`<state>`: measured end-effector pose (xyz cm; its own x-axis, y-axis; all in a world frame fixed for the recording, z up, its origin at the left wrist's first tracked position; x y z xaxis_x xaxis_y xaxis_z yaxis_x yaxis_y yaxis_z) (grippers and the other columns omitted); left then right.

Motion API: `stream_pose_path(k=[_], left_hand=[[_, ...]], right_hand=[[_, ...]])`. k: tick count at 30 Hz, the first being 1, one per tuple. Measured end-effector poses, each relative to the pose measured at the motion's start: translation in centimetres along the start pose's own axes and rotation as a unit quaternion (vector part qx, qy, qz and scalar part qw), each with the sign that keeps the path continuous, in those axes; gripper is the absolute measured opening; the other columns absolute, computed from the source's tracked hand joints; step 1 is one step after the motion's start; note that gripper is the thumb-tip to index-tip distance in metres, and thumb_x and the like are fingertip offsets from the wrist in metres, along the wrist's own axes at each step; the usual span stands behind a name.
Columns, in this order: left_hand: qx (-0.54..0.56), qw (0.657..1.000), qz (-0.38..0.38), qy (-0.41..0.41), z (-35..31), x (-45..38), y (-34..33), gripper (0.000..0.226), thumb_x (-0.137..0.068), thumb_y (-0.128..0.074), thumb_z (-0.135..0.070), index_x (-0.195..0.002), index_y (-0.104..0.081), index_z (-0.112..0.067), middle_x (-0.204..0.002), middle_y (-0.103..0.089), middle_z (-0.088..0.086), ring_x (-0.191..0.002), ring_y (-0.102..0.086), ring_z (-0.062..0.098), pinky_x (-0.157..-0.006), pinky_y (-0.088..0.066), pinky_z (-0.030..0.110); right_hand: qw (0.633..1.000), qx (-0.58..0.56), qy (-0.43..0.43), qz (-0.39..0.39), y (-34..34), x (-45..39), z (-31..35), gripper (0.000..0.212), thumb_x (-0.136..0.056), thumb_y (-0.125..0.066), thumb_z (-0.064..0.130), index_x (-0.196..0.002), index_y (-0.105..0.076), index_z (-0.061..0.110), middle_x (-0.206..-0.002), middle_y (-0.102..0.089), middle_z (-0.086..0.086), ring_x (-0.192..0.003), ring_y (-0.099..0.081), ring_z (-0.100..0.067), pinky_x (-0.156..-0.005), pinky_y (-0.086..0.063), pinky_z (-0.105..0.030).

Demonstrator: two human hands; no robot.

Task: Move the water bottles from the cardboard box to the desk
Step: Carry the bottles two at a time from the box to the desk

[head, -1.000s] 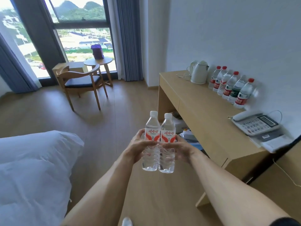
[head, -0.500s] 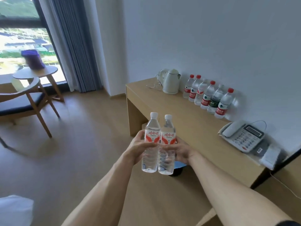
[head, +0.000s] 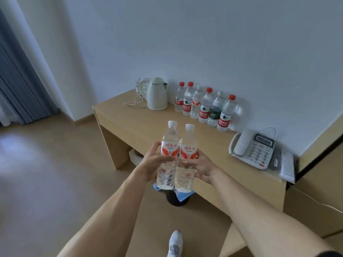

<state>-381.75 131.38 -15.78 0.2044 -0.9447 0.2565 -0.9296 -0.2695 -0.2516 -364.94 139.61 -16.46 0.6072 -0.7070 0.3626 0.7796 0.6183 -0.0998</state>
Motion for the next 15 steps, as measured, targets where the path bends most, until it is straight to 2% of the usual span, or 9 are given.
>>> stream_pose_path(k=[4,6,8,10,13,15], left_hand=[[-0.018,1.000,0.012,0.018,-1.2,-5.6,0.2,0.083,-0.063,-0.085,0.001,-0.134,-0.046,-0.014,-0.115,-0.071,0.025,-0.110,-0.066,0.048,-0.101,-0.044,0.070],[-0.048,0.999,0.000,0.017,-2.5,-8.6,0.9,0.079,-0.061,-0.085,0.000,-0.129,-0.050,-0.017,-0.112,-0.071,0.026,-0.115,-0.061,0.053,-0.103,-0.042,0.070],[-0.073,0.997,-0.010,0.017,-4.0,-11.7,1.9,0.073,-0.065,-0.085,0.001,-0.126,-0.051,-0.021,-0.109,-0.073,0.023,-0.111,-0.063,0.050,-0.095,-0.048,0.065],[-0.088,0.996,-0.013,0.017,-5.6,-14.6,2.8,0.072,-0.067,-0.084,0.002,-0.127,-0.051,-0.022,-0.107,-0.073,0.020,-0.107,-0.063,0.047,-0.089,-0.048,0.060],[-0.088,0.996,-0.018,0.013,-7.4,-18.6,3.9,0.075,-0.070,-0.082,0.007,-0.133,-0.049,-0.015,-0.108,-0.073,0.021,-0.105,-0.066,0.041,-0.104,-0.042,0.062],[-0.087,0.996,-0.020,0.012,-8.1,-21.1,4.4,0.070,-0.075,-0.078,0.010,-0.135,-0.048,-0.012,-0.105,-0.074,0.019,-0.100,-0.066,0.036,-0.104,-0.043,0.059]], right_hand=[[1.000,-0.011,0.003,-0.019,1.9,-5.0,1.1,0.063,-0.075,-0.085,0.010,-0.129,-0.056,0.023,-0.123,-0.068,-0.012,-0.116,-0.063,-0.036,-0.087,-0.053,-0.056],[1.000,-0.012,0.002,-0.028,2.4,-8.1,2.2,0.068,-0.070,-0.089,0.014,-0.129,-0.055,0.024,-0.122,-0.069,-0.012,-0.116,-0.063,-0.038,-0.093,-0.051,-0.059],[1.000,-0.017,0.005,-0.022,2.6,-11.4,3.5,0.072,-0.067,-0.091,0.016,-0.129,-0.056,0.024,-0.119,-0.070,-0.010,-0.113,-0.065,-0.036,-0.095,-0.050,-0.062],[1.000,-0.021,0.008,-0.021,2.7,-14.6,4.8,0.075,-0.064,-0.093,0.018,-0.129,-0.057,0.024,-0.118,-0.071,-0.009,-0.112,-0.066,-0.035,-0.095,-0.050,-0.063],[0.999,-0.024,0.011,-0.024,3.1,-18.6,6.6,0.080,-0.058,-0.094,0.020,-0.128,-0.055,0.024,-0.119,-0.071,-0.009,-0.113,-0.065,-0.036,-0.098,-0.047,-0.065],[0.999,-0.022,0.013,-0.026,3.5,-20.8,7.7,0.084,-0.057,-0.093,0.022,-0.131,-0.053,0.024,-0.120,-0.069,-0.009,-0.113,-0.065,-0.035,-0.099,-0.046,-0.065]])
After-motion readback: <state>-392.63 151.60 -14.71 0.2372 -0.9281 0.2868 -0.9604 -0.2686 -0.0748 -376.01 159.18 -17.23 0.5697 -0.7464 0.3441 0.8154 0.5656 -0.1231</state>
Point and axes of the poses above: each hand's wrist, its own x-axis away from the middle knuckle, its own y-axis out of the back of the hand, z = x × y, the point moved 4 cm from there along -x, towards the middle knuckle
